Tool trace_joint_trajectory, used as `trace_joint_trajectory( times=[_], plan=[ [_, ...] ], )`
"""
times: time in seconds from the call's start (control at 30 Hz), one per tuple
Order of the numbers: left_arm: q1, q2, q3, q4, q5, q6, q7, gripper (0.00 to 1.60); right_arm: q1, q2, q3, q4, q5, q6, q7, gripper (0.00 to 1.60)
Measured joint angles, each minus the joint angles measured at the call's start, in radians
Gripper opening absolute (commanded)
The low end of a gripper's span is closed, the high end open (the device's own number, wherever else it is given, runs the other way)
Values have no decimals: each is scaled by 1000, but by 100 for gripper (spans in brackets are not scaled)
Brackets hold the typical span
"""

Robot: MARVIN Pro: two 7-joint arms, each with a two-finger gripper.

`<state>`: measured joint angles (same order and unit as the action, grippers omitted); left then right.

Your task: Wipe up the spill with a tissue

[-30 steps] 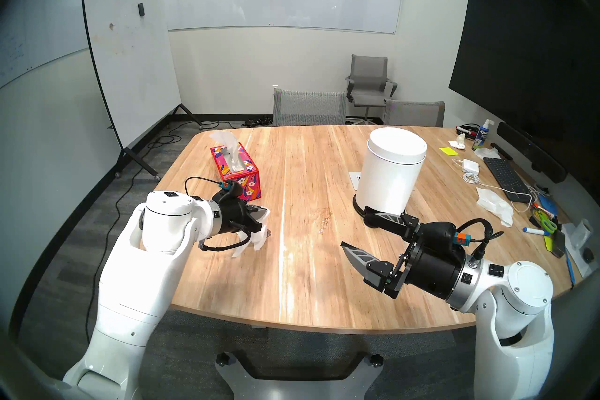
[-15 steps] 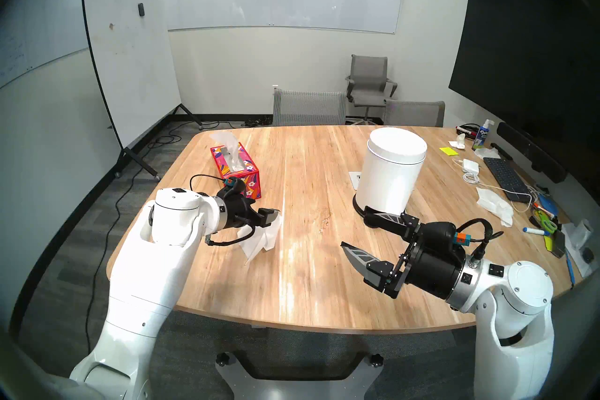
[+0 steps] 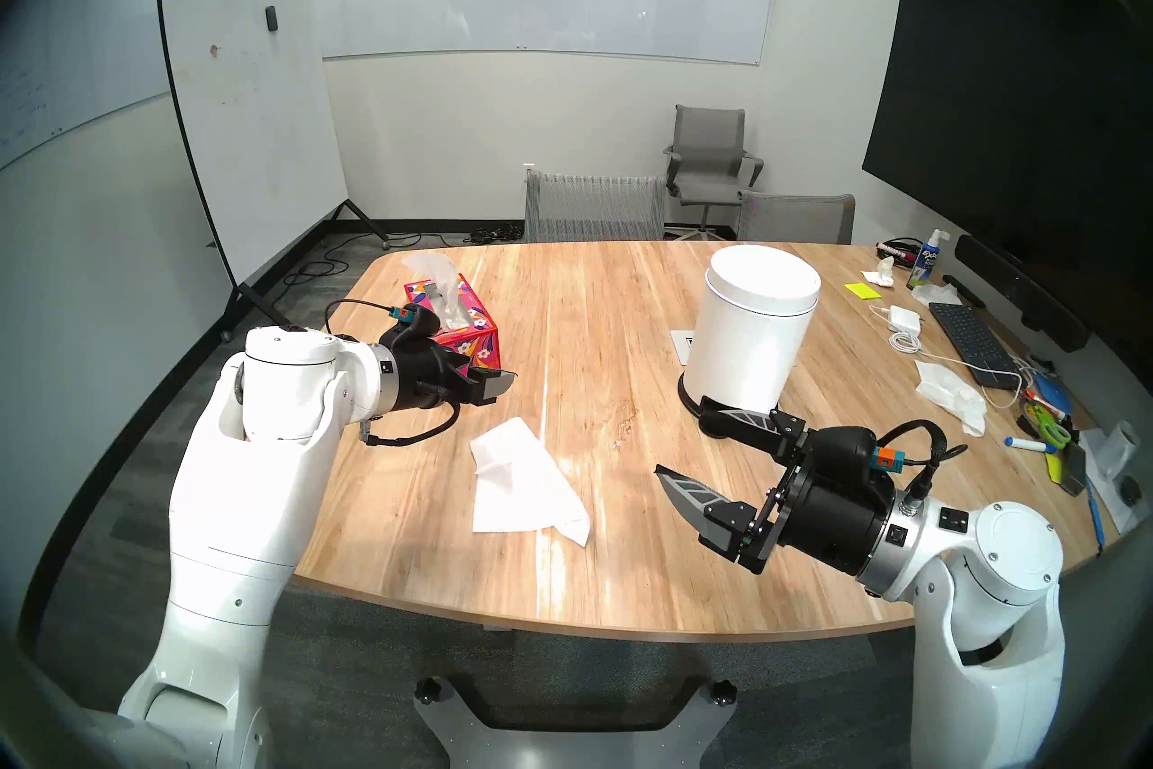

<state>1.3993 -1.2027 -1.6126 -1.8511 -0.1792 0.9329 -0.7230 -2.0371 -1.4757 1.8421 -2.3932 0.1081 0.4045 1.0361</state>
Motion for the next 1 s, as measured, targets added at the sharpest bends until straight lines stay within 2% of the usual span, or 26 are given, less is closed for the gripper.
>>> trace_joint_trajectory(
  times=[0.2, 0.37, 0.7, 1.0],
  plan=[
    [65, 52, -30, -64, -13, 23, -59, 160, 0, 0, 0, 0, 0, 0, 0, 160],
    [104, 72, -28, -76, -1, -2, -67, 160, 0, 0, 0, 0, 0, 0, 0, 160],
    [142, 64, 43, -65, 68, -92, -22, 160, 0, 0, 0, 0, 0, 0, 0, 160],
    [121, 28, 115, 16, 115, -140, 36, 160, 0, 0, 0, 0, 0, 0, 0, 160]
  ],
)
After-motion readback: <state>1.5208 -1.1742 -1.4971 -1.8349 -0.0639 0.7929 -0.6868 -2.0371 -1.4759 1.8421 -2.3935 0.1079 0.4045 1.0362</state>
